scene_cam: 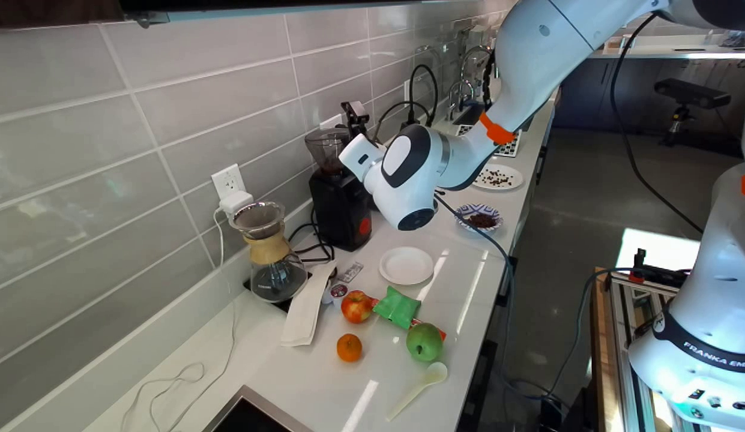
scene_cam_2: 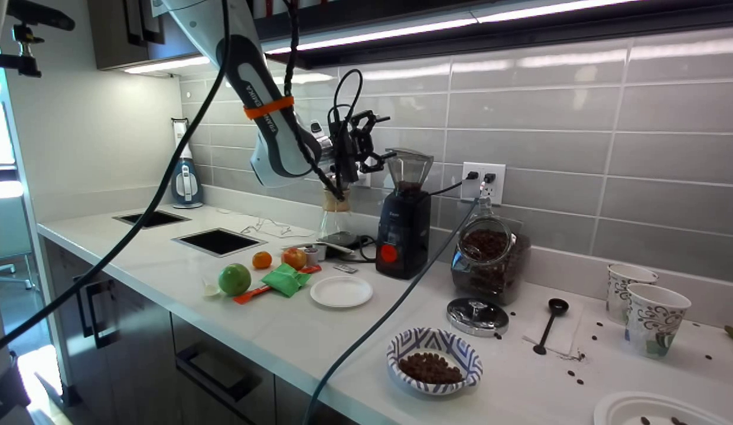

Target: Pick up the clear lid on the white plate and put it on the black machine

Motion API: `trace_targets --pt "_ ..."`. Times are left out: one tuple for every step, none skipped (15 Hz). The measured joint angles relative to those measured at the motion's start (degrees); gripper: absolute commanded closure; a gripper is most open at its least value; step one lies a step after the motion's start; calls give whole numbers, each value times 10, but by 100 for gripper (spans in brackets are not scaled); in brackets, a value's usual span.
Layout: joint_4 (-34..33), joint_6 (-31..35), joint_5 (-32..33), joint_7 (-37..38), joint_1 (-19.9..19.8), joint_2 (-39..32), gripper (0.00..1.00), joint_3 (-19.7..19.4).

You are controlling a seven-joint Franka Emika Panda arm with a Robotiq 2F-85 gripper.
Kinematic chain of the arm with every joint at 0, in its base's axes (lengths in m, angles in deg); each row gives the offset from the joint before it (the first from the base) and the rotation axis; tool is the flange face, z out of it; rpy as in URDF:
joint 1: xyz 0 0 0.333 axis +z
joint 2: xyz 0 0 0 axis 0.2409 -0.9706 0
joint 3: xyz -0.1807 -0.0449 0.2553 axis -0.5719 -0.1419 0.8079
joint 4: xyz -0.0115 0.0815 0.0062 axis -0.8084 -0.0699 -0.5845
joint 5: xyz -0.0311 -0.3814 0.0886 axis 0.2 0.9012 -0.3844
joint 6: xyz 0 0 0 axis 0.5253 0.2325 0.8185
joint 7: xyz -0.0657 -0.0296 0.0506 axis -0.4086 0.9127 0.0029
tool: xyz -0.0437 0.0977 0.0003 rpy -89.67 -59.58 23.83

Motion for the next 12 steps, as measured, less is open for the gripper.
trace_targets --pt "0 0 0 0 0 0 0 1" --pt "0 0 -1 1 0 0 0 2" --pt "0 0 -2 3 0 0 0 3" --pt "0 0 -3 5 0 0 0 4" --pt "0 0 -4 7 0 0 0 6" --pt "0 0 -4 7 0 0 0 8" --pt "1 0 -6 7 1 1 0 10" --pt "2 0 -9 7 1 2 0 12" --pt "4 0 -13 7 2 3 0 14" --pt "7 0 -17 7 4 4 0 17" --pt "10 1 -24 7 5 5 0 20" --pt "14 2 -32 7 6 8 0 22"
